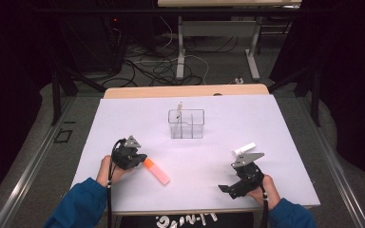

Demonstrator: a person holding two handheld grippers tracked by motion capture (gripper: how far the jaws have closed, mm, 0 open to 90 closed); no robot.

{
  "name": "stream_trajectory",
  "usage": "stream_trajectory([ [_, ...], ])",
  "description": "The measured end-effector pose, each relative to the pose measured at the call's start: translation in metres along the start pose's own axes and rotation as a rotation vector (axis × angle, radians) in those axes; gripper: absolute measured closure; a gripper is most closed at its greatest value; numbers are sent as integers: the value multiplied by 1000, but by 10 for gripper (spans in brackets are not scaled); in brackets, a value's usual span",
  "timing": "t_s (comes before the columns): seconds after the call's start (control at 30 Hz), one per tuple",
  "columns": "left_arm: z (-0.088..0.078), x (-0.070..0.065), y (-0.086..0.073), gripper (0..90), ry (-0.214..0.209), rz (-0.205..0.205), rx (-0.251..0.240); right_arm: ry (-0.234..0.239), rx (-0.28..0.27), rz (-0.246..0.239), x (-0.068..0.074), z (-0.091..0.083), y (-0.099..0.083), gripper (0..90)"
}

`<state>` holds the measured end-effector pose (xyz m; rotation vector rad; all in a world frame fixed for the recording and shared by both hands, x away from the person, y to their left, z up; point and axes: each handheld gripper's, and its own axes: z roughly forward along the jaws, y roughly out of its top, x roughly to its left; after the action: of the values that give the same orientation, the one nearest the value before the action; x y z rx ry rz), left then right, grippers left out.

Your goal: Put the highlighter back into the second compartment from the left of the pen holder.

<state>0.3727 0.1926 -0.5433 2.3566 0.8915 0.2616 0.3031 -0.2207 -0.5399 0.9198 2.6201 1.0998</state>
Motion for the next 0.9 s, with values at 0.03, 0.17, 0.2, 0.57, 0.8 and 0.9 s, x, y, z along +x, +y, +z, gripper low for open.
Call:
stream_trajectory([
  [0.03,0,-2,0,897,-3,1,3,-2,2,4,0,0,0,25],
  [0.17,-2,-9,-2,897,-14,-1,10,-1,-5,-6,0,1,0,25],
  [0.2,-2,-10,-3,897,-15,-3,5,2,-5,7,0,1,0,25],
  [0.57,-1,-31,-4,896,-48,-5,-5,2,6,17,1,3,0,23],
  [0.8,1,-46,-3,896,-77,0,-1,8,18,11,1,3,0,22],
  [0.9,2,-51,-3,895,-81,-2,-10,8,13,18,2,4,0,22],
])
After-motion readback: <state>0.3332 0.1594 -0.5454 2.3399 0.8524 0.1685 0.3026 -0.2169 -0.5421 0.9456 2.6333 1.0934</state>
